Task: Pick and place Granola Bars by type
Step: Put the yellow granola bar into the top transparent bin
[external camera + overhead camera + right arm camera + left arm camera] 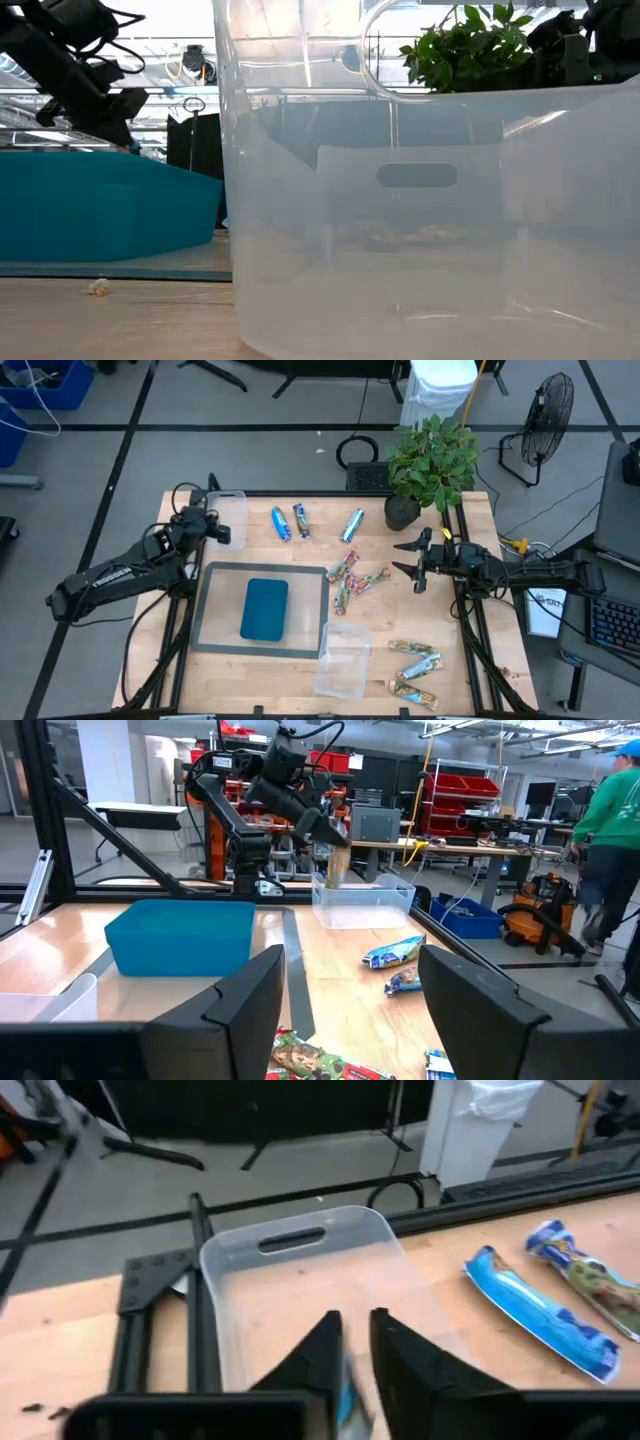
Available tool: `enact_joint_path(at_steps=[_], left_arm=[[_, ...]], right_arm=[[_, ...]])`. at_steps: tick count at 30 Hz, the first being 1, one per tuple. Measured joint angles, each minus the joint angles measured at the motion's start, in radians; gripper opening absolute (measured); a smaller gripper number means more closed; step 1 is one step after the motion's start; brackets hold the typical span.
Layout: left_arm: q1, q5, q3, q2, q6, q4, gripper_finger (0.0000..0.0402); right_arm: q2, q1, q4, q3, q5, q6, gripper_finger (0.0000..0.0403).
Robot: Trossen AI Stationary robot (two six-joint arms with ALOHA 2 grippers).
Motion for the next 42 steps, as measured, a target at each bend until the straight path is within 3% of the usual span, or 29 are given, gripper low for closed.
enact_joint_path(at_steps=[5, 8, 10, 17, 20, 23, 30, 36, 39, 42], left_arm=[[0.0, 0.017, 0.0, 0.0, 0.0, 0.006, 0.0128], [0.0, 0.116, 0.0, 0.0, 0.033, 0.058, 0.0154], [-0.003, 0.265, 0.0, 0.0, 0.1, 0.142, 0.0166], [-0.095, 0.933, 0.0, 0.029, 0.314, 0.562, 0.0168], [-0.199, 1.106, 0.001, 0.082, 0.435, 0.7, 0.0158], [-0.329, 1.095, 0.001, 0.161, 0.529, 0.766, 0.0148], [-0.565, 0.929, 0.0, 0.445, 0.608, 0.988, 0.0145], [-0.625, 0.926, 0.0, 0.591, 0.662, 1.174, 0.0145], [-0.624, 0.896, 0.0, 0.595, 0.681, 1.181, 0.0143], [-0.624, 0.838, 0.0, 0.589, 0.673, 1.181, 0.0141]], right_arm=[[0.0, 0.0, -0.001, 0.0, 0.0, 0.0, 0.0222], [0.0, 0.0, 0.0, 0.0, 0.0, 0.022, 0.0222], [0.0, 0.0, 0.0, 0.0, 0.0, 0.031, 0.0222], [0.0, 0.0, 0.0, 0.0, -0.003, 0.041, 0.0222], [0.0, 0.0, 0.0, 0.0, -0.004, 0.052, 0.0222], [0.001, 0.001, 0.0, 0.0, -0.004, 0.053, 0.0222], [0.001, 0.003, -0.009, 0.0, -0.045, 0.096, 0.0222], [0.001, 0.027, -0.03, 0.013, -0.265, 0.214, 0.022], [0.01, 0.101, -0.15, 0.087, -0.263, 0.238, 0.021], [0.05, 0.216, -0.366, 0.216, -0.195, 0.257, 0.02]])
